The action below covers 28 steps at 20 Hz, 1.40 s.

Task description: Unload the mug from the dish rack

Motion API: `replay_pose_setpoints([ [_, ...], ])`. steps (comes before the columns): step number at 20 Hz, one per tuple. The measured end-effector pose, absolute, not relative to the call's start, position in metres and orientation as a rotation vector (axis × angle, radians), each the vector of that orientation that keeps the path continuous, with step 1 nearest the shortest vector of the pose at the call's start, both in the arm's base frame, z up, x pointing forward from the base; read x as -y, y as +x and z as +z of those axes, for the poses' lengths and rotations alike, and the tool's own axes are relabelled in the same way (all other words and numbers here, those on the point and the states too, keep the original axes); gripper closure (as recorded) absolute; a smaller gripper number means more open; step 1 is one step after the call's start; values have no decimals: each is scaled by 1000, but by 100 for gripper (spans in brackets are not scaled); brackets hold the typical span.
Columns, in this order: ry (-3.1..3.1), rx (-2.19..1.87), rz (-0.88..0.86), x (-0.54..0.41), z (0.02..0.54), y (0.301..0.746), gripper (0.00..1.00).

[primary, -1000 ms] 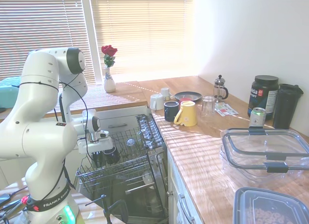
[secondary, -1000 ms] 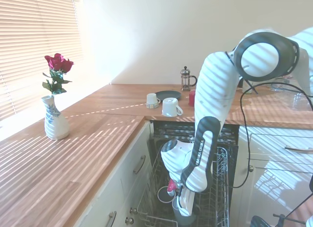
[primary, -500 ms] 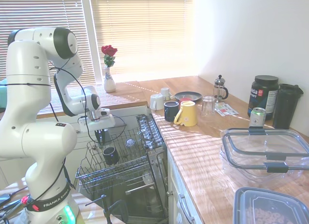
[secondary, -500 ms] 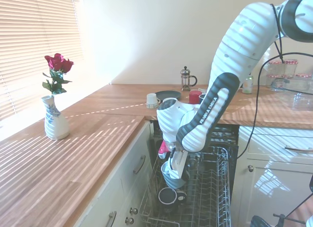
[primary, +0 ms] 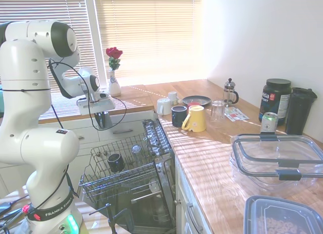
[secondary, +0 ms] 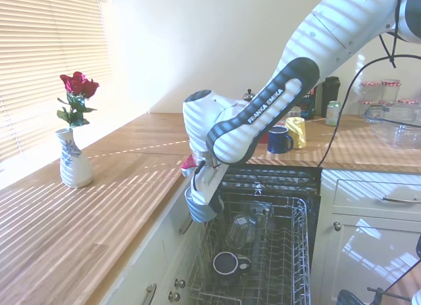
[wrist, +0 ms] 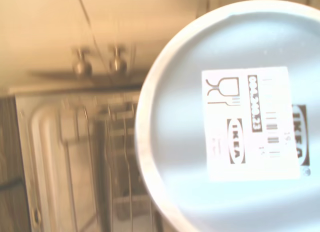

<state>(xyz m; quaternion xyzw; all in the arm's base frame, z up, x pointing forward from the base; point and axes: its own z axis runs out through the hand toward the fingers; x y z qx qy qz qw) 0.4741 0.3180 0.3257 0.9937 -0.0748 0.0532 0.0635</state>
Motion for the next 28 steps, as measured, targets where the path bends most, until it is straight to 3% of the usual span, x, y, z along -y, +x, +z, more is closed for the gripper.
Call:
replay_pose_setpoints([
  [8,3029,256,237,-365,398,504,100],
  [20,3013,301,214,-437,392,557,100],
  [28,3028,332,149,-464,353,580,100],
])
